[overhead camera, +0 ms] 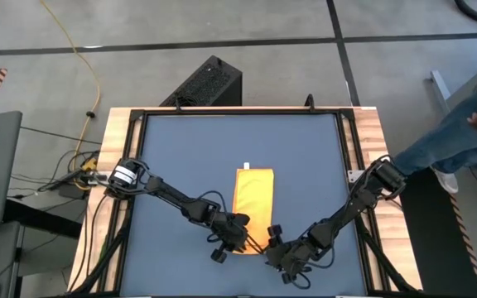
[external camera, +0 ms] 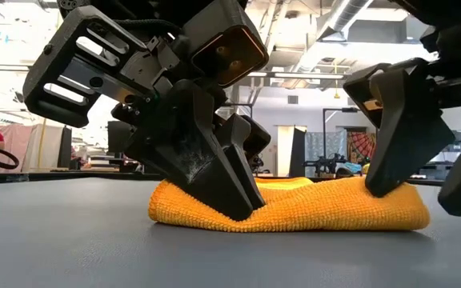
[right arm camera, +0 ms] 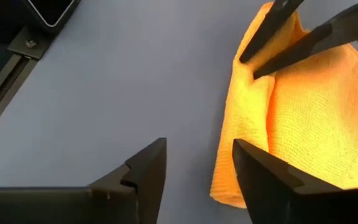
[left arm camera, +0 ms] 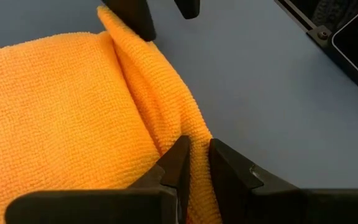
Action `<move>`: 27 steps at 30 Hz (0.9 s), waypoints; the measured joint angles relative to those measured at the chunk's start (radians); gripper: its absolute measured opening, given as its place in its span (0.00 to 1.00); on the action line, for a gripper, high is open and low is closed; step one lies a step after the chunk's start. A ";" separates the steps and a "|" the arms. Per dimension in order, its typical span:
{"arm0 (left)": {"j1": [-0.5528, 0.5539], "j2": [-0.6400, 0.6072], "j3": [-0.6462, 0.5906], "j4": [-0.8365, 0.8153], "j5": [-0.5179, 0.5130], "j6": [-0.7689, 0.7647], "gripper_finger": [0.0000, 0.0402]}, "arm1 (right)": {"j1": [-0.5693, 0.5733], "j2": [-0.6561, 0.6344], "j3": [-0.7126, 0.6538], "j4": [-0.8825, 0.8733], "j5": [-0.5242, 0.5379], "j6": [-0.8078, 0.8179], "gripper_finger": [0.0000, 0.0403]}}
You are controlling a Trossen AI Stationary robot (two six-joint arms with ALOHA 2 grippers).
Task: Roll towel into tight, uniform cylinder
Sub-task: Roll the orange towel
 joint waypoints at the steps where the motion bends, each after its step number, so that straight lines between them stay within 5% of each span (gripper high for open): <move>1: 0.000 0.000 0.000 0.000 0.000 0.000 0.12 | 0.000 0.000 0.000 -0.003 0.000 0.003 0.53; 19: 0.031 -0.012 -0.002 -0.014 0.058 0.000 0.12 | -0.045 -0.001 0.000 -0.126 0.053 0.168 0.45; 27: 0.035 -0.012 -0.002 -0.009 0.067 0.012 0.12 | -0.041 0.068 0.002 -0.083 0.063 0.206 0.34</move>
